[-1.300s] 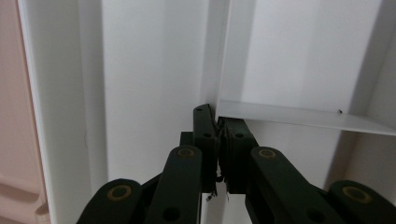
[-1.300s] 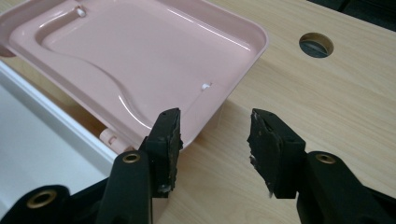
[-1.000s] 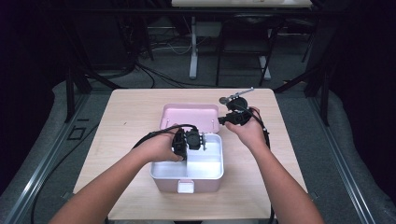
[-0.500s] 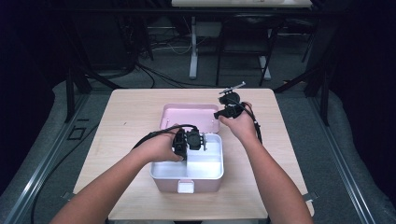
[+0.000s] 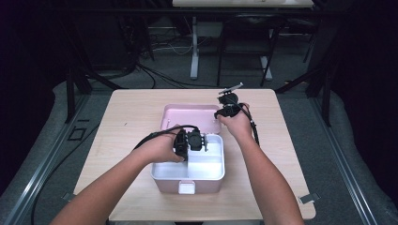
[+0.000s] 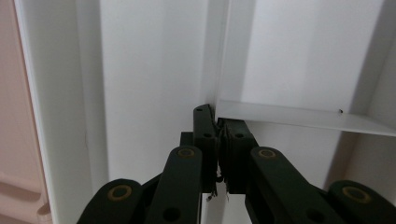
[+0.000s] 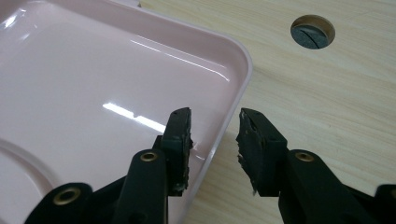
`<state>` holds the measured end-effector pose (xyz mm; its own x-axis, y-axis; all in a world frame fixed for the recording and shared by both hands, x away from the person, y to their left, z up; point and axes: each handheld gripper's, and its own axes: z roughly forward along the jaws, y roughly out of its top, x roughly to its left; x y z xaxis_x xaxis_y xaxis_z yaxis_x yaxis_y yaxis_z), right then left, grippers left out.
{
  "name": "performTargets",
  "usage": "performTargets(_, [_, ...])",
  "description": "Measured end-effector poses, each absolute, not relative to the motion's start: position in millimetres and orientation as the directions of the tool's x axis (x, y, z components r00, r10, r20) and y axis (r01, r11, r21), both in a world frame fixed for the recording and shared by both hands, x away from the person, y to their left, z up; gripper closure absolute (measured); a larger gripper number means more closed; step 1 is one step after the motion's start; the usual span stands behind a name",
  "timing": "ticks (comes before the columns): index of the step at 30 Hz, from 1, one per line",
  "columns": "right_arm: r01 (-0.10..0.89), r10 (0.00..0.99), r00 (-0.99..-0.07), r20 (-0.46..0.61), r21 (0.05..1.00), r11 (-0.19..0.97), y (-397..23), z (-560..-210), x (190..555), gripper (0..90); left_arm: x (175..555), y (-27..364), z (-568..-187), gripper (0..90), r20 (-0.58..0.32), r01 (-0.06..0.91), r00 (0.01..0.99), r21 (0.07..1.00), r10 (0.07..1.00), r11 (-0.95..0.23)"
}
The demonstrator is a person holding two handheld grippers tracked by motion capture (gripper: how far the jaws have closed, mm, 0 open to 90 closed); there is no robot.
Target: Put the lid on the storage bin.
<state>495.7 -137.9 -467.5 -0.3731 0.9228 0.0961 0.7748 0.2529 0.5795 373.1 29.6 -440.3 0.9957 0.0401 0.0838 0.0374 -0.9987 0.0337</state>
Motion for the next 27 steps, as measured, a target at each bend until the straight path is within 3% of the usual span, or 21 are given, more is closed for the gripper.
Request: performTargets(27, [0.825,0.936,-0.313,0.161,0.534,0.184,-140.4,-479.7,508.0,69.4,373.4,28.1,-440.5,86.5,0.085,0.031,0.996,0.025,0.033,-0.999])
